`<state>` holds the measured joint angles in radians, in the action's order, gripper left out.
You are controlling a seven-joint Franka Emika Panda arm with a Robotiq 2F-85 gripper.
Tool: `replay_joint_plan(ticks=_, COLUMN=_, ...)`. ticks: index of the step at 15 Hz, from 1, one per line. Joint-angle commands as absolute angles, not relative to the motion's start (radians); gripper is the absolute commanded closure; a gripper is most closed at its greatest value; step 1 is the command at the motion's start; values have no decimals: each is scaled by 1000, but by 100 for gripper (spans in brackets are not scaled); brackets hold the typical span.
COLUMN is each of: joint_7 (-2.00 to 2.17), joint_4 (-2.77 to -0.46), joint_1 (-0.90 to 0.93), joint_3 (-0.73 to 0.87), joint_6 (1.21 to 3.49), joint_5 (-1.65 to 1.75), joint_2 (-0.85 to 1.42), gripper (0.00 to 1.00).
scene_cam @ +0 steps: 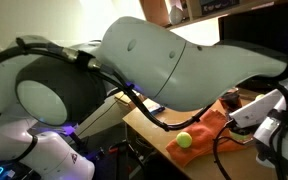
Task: Pick up the can and place it upright on the table
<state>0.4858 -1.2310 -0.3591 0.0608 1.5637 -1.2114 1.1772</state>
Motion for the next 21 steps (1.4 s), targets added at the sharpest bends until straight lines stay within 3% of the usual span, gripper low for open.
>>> replay_joint_plan(ticks=1, joint_7=550, joint_4=-1160, joint_1=-378, joint_3=50, joint_6=1505, joint_5=-1247, joint_2=1219, gripper=93)
replay_joint_plan(ticks=21, joint_7=631, joint_4=-1005, joint_1=-441, joint_3=51, joint_6=1537, joint_5=-1335, joint_2=1337, gripper=93)
